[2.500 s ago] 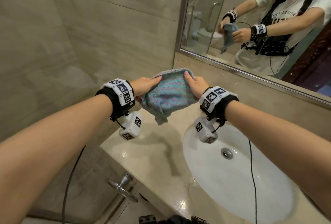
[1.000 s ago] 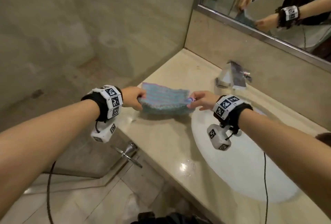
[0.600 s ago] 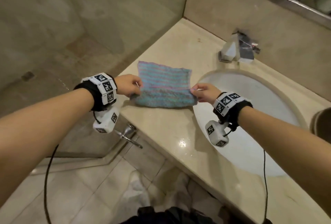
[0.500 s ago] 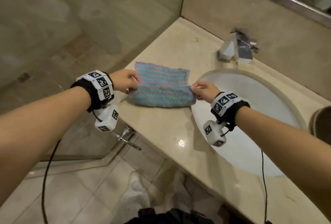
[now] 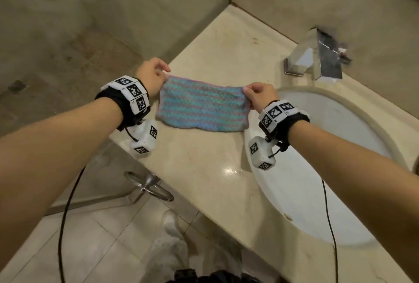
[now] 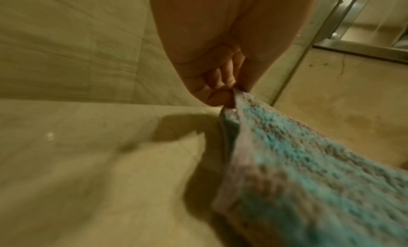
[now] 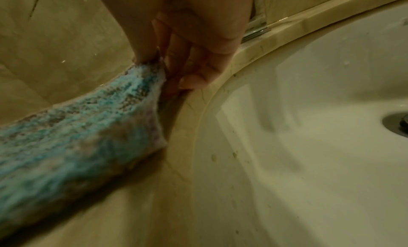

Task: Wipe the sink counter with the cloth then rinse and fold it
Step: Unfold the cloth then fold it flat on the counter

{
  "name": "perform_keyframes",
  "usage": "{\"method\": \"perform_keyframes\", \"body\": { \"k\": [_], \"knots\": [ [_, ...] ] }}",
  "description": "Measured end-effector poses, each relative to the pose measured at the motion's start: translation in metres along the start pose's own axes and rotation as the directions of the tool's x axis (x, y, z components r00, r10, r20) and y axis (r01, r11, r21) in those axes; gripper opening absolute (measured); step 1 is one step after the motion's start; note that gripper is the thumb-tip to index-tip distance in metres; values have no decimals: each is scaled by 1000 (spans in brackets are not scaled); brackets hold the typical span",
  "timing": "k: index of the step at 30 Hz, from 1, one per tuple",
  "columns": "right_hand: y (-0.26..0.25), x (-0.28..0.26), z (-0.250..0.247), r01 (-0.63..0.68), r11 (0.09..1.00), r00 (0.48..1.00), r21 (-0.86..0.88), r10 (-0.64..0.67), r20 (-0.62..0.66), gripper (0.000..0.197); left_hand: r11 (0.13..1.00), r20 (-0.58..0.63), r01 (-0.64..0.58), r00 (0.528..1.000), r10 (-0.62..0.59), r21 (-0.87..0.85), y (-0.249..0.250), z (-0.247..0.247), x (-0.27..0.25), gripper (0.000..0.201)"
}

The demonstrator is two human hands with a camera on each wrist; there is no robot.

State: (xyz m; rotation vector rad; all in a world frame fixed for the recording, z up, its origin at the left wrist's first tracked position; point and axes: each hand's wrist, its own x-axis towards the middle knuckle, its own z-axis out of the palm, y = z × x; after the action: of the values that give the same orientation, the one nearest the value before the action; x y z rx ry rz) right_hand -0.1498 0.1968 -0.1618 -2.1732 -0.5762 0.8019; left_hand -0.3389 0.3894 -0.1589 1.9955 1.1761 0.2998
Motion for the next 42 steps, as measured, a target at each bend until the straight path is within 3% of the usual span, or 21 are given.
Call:
{"method": "perform_keyframes", "body": {
  "k": [5,9,13,17,21,23,27,33,36,39,42],
  "knots": [
    [-2,8,3,11,1000,997,-20,-12,-80,16,999,-75,32,997,-32,0,-5,2,4,12],
    [1,4,-2,-7,995,984,-99,-10,-177,23,998,-85,66,994,-66,0,-3,3,-5,25],
    [7,-12,-6,-95,980,995,-178,85,-60,29,995,-93,42,995,-33,93,-1,2,-23,37],
    [10,-33,0,-162,956,984,-246,176,38,33,953,-34,217,976,-214,210,-5,-2,-44,46],
    [11,-46,5,-188,958,980,-214,199,28,31,925,37,230,967,-252,301,-8,-3,-62,42],
    [13,-48,5,-204,961,978,-190,210,12,30,928,50,232,965,-257,293,-10,-1,-69,40],
    [16,-45,6,-229,961,973,-155,232,6,31,948,78,308,946,-314,77,-18,4,-75,33],
    [18,-43,2,-215,945,976,-247,220,-10,32,920,80,199,968,-239,338,-17,-3,-71,36],
    [13,-43,4,-238,949,968,-209,248,24,26,916,88,146,977,-192,373,-11,-4,-67,36],
    [8,-43,4,-332,940,940,-77,336,56,22,934,33,-11,999,-1,358,-1,0,-65,36],
    [2,-41,1,-422,907,902,6,419,100,24,923,183,-201,972,147,329,13,13,-64,20]
  ]
}}
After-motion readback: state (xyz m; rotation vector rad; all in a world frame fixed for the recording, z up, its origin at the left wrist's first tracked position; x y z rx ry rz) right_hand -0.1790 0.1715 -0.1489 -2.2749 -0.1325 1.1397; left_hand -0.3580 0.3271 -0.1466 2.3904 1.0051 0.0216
